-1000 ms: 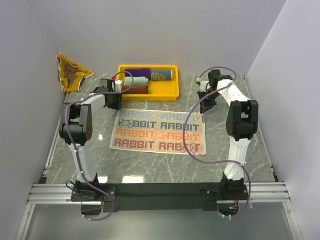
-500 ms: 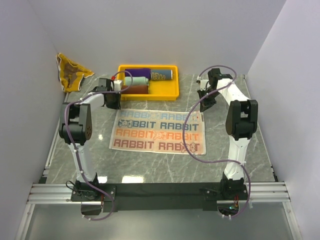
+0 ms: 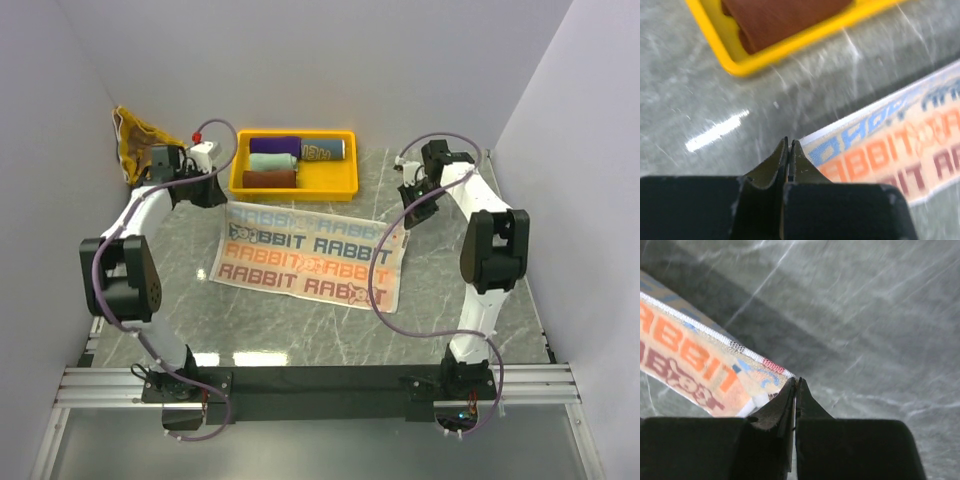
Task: Roll the towels
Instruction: Fold the towel
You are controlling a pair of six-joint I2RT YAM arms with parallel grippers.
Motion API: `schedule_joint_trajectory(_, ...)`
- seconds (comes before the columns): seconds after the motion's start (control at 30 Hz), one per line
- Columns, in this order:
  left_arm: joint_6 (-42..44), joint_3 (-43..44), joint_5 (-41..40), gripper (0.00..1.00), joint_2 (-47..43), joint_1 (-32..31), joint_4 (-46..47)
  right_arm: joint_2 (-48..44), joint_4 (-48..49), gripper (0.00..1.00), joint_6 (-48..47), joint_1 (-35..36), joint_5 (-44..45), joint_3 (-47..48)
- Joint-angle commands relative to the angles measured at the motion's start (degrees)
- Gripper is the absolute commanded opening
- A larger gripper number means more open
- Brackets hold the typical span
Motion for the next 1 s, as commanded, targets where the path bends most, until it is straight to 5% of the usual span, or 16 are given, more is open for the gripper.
schedule_joint_trajectory(0.0,7.7,-5.0,6.0,0.00,-4.8,2.6,-5.2,-7.7,-0.5,0.00,-4.7,-0.5,0.2,-4.7)
schedule_joint_trajectory(0.23,16.7,-16.6,6.4,0.00,-13.6,4.7,-6.4,-14.2,-2.1,0.00,-7.3,-0.2,-4.5,-13.5)
schedule_joint_trajectory(0.57,19.0,-19.1,4.5,0.00,-12.7,6.1,-7.0,-17.7,1.1,0.00,-4.7,3.5,-7.0,-23.1)
schedule_joint_trajectory(0.73,16.3,-17.1,6.0,0.00,-12.5,6.4,-7.0,-13.2,5.8,0.00,-1.2,2.1,1.4,-16.9)
schedule_joint_trajectory(0.97,10.6,-15.4,6.2,0.00,-11.9,6.4,-4.2,-1.2,1.5,0.00,-3.1,1.3,4.2,3.7)
